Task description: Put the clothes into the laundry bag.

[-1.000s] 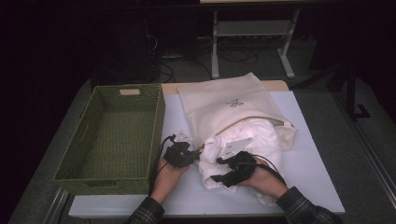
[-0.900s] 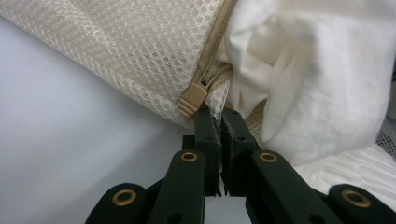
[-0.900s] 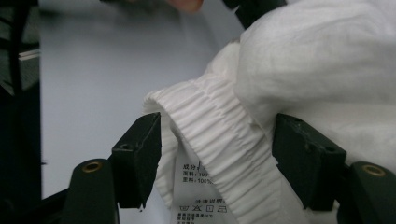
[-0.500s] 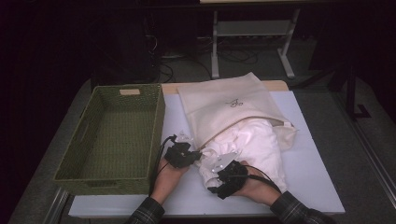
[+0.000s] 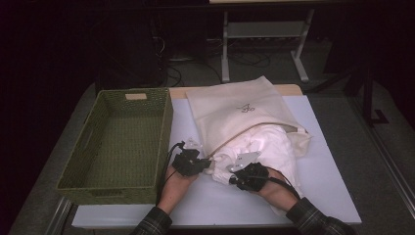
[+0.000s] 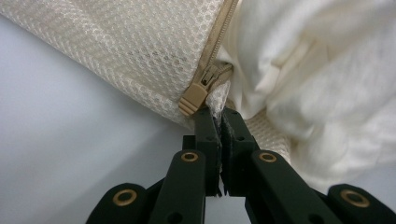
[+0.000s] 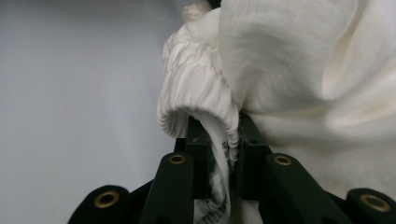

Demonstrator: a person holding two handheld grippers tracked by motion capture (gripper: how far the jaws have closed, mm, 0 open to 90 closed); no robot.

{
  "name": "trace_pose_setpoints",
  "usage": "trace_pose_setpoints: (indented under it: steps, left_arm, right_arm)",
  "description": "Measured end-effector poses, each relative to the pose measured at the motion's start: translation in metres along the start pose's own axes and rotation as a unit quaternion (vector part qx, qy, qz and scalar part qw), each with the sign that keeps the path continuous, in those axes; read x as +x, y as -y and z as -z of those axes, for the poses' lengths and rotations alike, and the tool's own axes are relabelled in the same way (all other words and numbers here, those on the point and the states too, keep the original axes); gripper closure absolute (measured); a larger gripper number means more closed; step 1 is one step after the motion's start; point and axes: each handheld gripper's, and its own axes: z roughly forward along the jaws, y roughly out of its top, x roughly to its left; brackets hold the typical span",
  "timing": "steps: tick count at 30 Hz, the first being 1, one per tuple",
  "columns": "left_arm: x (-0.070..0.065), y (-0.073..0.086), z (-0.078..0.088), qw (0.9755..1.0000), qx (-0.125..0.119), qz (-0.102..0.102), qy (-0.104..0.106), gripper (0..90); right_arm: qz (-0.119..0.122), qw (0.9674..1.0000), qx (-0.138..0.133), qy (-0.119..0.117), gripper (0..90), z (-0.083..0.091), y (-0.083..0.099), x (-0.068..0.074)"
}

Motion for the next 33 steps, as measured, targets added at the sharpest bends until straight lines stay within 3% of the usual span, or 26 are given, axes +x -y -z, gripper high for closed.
trace_pose_setpoints:
  steps: [7, 19, 30, 33]
  left_arm:
    - [-0.003, 0.0, 0.001, 1.0, -0.002, -0.002, 0.002, 86.8]
    - [-0.008, 0.0, -0.001, 0.9998, 0.009, -0.017, 0.0, 87.0]
    - [-0.012, -0.001, 0.001, 0.9997, 0.001, -0.024, 0.0, 87.0]
    - [-0.012, -0.003, 0.006, 0.9996, -0.013, -0.024, -0.001, 87.2]
  right_arm:
    - [-0.045, 0.9986, -0.011, 0.026, 79.2, 0.014, 0.003, -0.021]
    - [-0.1, 0.9917, -0.03, 0.075, 79.2, 0.028, 0.006, -0.054]
    - [-0.13, 0.9876, -0.014, 0.086, 79.1, 0.014, -0.003, -0.075]
    - [-0.134, 0.9873, -0.008, 0.085, 79.1, 0.013, -0.004, -0.079]
